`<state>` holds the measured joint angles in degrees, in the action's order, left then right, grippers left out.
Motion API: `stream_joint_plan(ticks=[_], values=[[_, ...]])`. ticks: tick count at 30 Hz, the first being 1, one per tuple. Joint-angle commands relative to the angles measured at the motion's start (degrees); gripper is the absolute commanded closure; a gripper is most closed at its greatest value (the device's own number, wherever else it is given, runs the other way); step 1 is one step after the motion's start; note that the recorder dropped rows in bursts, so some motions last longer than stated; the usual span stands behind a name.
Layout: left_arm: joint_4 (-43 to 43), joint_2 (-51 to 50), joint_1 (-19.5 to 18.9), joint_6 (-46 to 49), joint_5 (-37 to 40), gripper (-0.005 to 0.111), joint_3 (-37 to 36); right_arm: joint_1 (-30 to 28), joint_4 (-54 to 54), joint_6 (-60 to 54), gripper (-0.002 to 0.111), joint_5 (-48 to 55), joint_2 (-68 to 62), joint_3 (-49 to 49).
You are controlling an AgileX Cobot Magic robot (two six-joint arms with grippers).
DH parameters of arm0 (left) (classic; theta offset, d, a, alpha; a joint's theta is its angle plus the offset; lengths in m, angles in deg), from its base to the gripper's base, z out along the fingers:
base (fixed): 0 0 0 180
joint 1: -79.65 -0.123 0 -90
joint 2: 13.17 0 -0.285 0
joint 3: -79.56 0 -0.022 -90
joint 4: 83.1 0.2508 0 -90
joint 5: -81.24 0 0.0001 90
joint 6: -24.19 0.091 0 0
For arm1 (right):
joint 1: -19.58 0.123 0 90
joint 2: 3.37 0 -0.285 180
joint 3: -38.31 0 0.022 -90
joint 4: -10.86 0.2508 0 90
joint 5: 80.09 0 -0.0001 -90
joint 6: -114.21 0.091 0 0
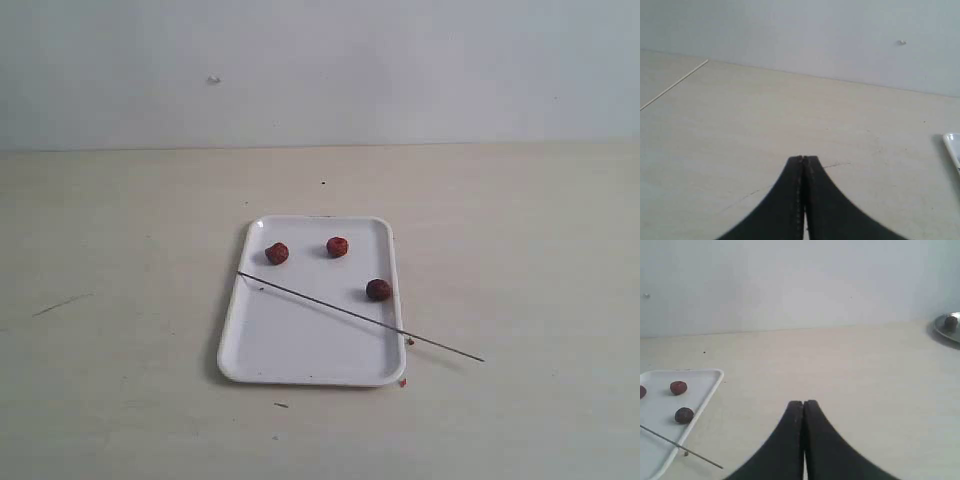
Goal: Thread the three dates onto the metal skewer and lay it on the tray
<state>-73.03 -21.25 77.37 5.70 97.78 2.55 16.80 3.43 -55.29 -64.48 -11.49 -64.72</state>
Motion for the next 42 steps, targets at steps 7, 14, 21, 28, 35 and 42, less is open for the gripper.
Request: stream_joint_plan(ticks=[7, 14, 21, 28, 35, 42], values=[[-0.18, 0.29, -0.07, 0.26, -0.33, 0.107, -0.21, -0.37, 7.43, -1.24, 0.108, -20.13, 0.34, 0.25], [-0.18, 0.29, -0.07, 0.26, -0.33, 0.107, -0.21, -0.37, 10.19, 14.6, 0.108, -38.8, 0.34, 0.25], [-0.18, 0.29, -0.07, 0.26, -0.33, 0.107, -0.21, -0.37, -1.8, 17.91, 0.108, -22.7, -12.87, -19.25], [-0.18, 0.29, -0.07, 0.26, -0.33, 0.107, -0.21, 0.15, -0.26, 4.1, 0.108, 9.51, -48.54, -45.43], [-0.18, 0.29, -0.07, 0.26, -0.33, 0.107, -0.21, 2.59, 23.16, -34.12, 0.108, 46.22, -81.83, -68.27], [-0.18, 0.29, -0.07, 0.26, -0.33, 0.107, -0.21, 15.4, 20.39, -39.86, 0.108, 47.12, -97.57, -76.36]])
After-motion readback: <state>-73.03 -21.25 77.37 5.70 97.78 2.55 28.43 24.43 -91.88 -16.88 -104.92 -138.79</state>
